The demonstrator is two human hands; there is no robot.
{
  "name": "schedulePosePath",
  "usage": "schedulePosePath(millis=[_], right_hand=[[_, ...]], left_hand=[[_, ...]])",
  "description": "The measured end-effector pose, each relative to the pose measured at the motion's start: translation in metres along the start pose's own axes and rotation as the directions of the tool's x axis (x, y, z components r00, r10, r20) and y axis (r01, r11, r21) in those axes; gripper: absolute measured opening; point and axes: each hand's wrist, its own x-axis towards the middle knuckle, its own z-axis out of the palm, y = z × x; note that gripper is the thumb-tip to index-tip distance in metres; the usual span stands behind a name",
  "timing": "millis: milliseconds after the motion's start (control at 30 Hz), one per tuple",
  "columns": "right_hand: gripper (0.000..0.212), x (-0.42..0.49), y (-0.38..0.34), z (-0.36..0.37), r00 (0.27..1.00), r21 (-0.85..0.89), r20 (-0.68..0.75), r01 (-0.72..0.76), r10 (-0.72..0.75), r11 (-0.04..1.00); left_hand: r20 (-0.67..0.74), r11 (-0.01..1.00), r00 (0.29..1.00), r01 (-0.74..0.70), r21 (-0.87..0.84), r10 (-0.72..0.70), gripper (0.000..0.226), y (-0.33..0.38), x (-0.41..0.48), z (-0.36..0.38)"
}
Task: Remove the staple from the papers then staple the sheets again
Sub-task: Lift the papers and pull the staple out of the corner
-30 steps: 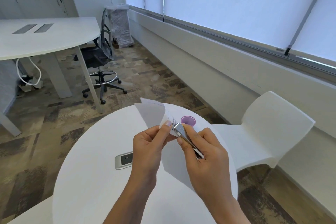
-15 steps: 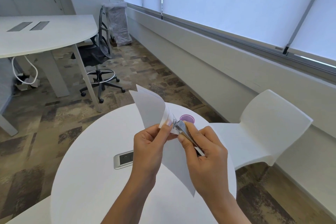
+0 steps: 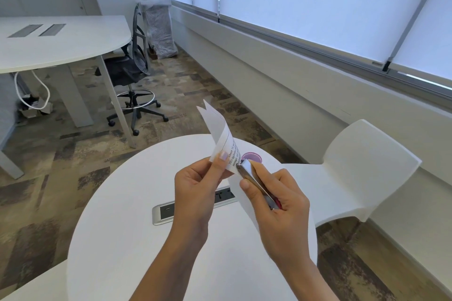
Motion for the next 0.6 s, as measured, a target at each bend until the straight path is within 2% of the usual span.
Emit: schedulePosePath(millis=[200, 367, 600], right_hand=[[0.041, 0.004, 0.003, -0.004, 0.998, -0.033, -0.034, 0.060, -0.061, 0.998], [0.043, 0.006, 0.002, -0.008, 0.994, -0.098, -0.042, 0.093, -0.098, 0.991], [0.044, 0.006, -0.001, -0.013, 0.987, -0.200, -0.028, 0.148, -0.157, 0.969]], left_hand=[[0.004, 1.000, 1.000, 0.021, -0.002, -0.021, 0.021, 0.004, -0.002, 0.002], [0.017, 1.000, 0.999, 0.028, -0.001, -0.028, 0.025, 0.006, -0.006, 0.003], [0.054, 0.999, 0.998, -0.023, 0.030, 0.022, 0.016, 0.009, -0.011, 0.003]])
